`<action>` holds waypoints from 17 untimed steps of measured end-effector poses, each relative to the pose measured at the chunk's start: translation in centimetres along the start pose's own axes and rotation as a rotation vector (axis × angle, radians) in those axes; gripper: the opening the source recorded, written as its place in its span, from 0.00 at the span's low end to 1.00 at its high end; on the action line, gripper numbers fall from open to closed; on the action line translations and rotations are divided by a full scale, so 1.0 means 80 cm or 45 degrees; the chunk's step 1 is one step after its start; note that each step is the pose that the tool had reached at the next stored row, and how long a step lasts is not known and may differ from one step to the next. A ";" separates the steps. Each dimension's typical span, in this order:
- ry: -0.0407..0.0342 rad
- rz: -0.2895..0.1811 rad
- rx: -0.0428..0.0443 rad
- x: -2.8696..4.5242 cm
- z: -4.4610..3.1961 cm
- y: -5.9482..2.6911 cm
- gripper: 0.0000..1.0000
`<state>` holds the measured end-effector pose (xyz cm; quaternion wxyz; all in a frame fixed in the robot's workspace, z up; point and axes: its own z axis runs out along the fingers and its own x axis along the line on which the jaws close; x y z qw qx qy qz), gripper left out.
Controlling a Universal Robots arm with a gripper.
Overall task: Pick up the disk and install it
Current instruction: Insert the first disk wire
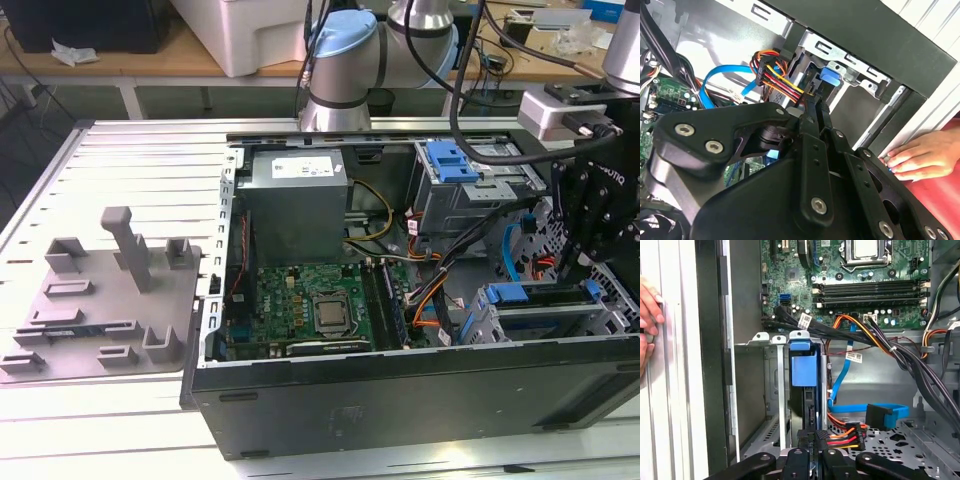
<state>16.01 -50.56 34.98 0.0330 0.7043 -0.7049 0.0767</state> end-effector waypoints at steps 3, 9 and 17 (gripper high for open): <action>0.0001 0.000 0.000 0.0001 -0.0001 0.000 0.16; -0.0061 0.001 0.001 0.0031 0.0004 0.000 0.16; -0.0773 0.006 0.000 0.0124 0.0018 0.000 0.16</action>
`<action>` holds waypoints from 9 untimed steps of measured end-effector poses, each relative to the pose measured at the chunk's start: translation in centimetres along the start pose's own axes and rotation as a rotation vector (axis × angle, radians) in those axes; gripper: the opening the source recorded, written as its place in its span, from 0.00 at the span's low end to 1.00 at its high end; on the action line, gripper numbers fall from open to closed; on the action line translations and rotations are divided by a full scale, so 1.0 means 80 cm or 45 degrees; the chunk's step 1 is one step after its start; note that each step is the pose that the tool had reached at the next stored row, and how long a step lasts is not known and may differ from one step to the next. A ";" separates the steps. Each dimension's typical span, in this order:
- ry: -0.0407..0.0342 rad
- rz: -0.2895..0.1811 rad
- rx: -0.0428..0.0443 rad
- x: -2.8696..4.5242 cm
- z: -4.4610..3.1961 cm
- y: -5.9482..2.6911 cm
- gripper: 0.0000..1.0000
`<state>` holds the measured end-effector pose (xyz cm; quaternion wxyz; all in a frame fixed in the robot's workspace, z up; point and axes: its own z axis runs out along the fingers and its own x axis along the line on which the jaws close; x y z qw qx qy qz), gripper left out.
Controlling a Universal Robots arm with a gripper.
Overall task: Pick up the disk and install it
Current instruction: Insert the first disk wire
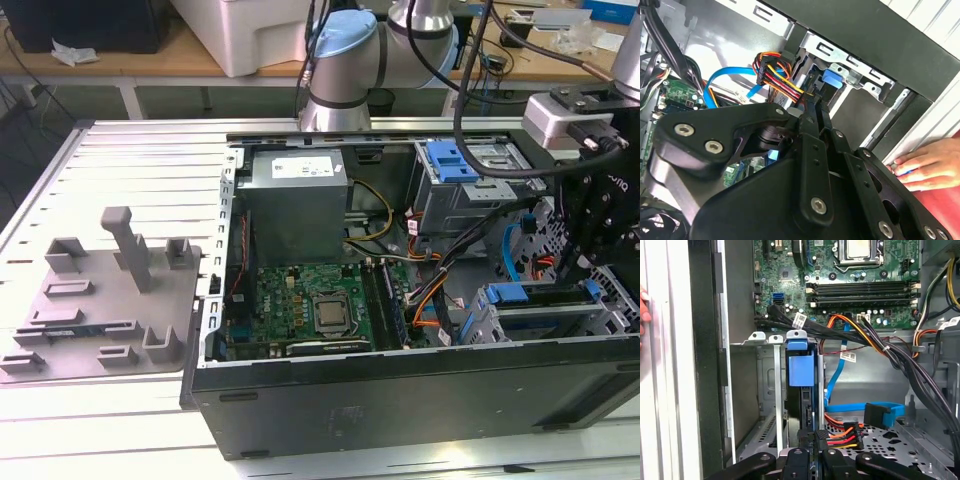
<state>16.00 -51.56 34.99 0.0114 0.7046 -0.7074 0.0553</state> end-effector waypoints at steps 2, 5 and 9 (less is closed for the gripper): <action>-0.0051 0.002 0.000 0.0021 0.0002 0.000 0.16; -0.0129 0.004 0.000 0.0052 0.0004 0.000 0.16; -0.0225 0.009 -0.001 0.0065 0.0006 0.000 0.16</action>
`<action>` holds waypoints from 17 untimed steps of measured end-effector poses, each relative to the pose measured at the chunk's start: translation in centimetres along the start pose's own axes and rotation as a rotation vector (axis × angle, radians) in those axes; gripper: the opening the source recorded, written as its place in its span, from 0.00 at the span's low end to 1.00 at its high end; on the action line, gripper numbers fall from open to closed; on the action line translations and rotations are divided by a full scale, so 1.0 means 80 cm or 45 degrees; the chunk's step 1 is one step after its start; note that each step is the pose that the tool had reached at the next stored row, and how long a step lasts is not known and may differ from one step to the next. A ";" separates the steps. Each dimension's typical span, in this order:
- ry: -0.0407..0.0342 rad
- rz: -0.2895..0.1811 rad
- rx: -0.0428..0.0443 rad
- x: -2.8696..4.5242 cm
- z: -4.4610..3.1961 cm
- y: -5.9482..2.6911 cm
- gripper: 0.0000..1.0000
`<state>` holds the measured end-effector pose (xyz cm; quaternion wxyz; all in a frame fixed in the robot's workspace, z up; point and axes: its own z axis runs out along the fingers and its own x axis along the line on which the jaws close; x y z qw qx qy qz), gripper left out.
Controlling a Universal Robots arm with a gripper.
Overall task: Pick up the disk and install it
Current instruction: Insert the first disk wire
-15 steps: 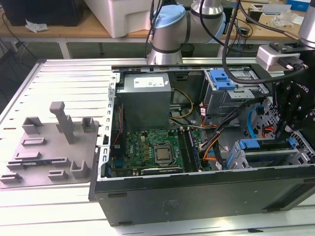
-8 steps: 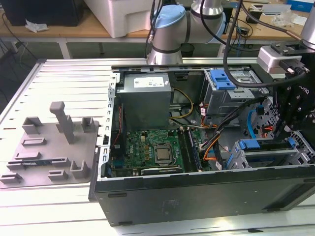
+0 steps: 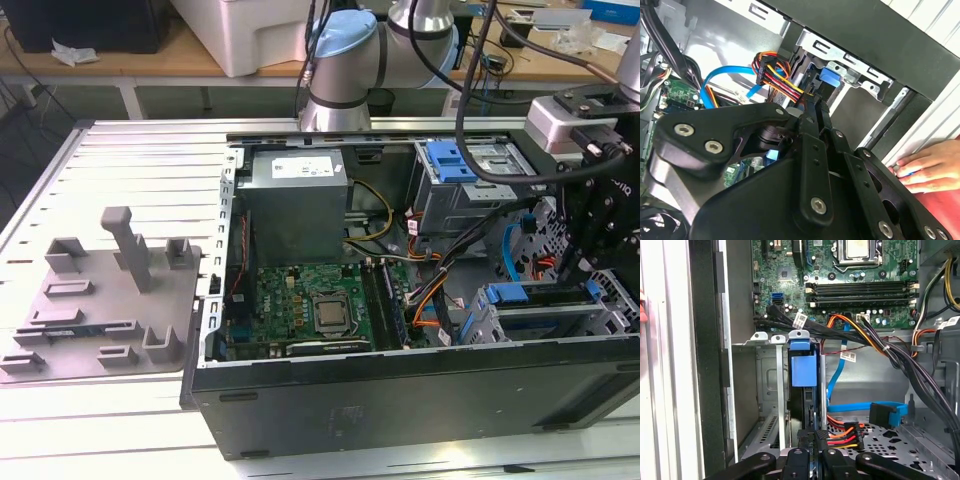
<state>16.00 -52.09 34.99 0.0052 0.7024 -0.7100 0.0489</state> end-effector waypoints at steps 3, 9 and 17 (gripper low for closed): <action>-0.0137 0.005 0.000 0.0004 0.0001 0.000 0.16; -0.0321 0.012 -0.001 0.0016 0.0002 0.000 0.16; -0.0324 0.013 -0.001 0.0017 0.0002 0.000 0.16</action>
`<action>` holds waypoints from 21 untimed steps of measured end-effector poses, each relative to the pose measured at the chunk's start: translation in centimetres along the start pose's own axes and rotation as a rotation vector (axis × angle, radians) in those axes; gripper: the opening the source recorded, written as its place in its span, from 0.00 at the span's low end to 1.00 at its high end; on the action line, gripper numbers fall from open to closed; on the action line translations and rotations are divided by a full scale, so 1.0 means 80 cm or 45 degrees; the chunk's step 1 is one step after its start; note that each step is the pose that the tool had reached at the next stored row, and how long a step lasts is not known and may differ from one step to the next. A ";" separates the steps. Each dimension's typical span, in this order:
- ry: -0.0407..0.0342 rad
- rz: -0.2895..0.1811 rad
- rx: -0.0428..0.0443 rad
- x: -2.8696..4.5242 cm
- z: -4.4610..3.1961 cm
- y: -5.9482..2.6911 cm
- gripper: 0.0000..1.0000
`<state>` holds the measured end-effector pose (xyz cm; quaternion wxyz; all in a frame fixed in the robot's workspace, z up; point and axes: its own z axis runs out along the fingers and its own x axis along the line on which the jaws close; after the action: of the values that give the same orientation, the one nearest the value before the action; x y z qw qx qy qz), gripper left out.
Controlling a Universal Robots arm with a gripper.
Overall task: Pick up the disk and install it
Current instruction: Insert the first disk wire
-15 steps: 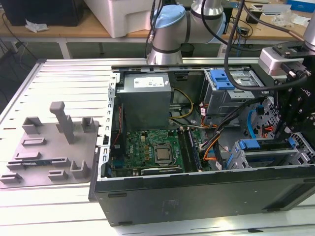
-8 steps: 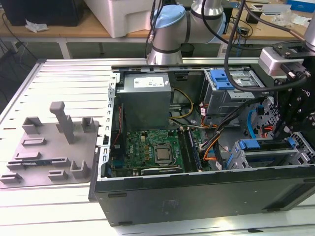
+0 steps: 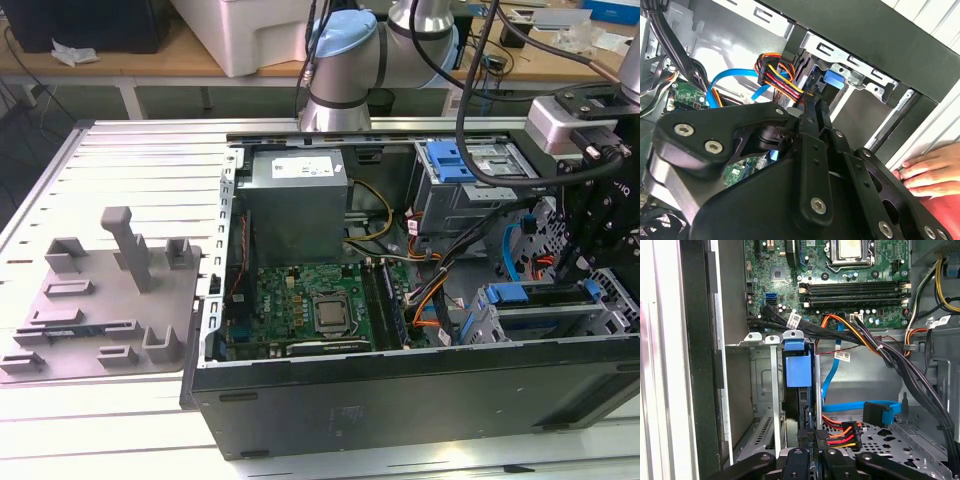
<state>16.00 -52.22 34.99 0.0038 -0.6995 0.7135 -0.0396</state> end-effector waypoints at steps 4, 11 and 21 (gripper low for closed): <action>-0.0001 0.000 0.000 0.0000 0.0001 0.000 0.16; -0.0195 0.001 0.000 0.0032 0.0002 0.000 0.16; -0.0417 0.003 -0.001 0.0085 0.0005 0.000 0.16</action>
<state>16.00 -52.90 34.98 0.0153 -0.6993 0.7141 -0.0279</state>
